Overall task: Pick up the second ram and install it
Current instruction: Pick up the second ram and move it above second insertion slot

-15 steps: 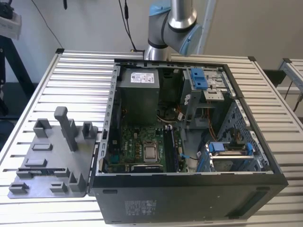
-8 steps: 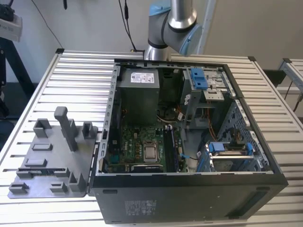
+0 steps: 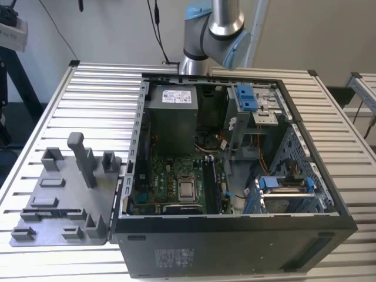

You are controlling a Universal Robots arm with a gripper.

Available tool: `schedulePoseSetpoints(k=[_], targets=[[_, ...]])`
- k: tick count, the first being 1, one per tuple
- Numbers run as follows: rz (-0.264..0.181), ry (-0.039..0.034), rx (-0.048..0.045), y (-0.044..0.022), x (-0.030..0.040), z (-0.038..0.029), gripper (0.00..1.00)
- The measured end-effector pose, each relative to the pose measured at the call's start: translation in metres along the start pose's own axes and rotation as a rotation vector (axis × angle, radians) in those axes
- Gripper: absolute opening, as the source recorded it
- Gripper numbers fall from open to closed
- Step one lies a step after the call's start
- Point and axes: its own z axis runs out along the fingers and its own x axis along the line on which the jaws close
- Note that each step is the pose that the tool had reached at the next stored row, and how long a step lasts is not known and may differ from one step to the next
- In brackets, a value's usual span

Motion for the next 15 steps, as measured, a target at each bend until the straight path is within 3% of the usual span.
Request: schedulePoseSetpoints(k=[10, 15], targets=[[-0.006, 0.0002, -0.0001, 0.0, 0.0, 0.0, 0.48], [-0.007, 0.0003, 0.0, -0.0001, 0.0, 0.0005, 0.48]])
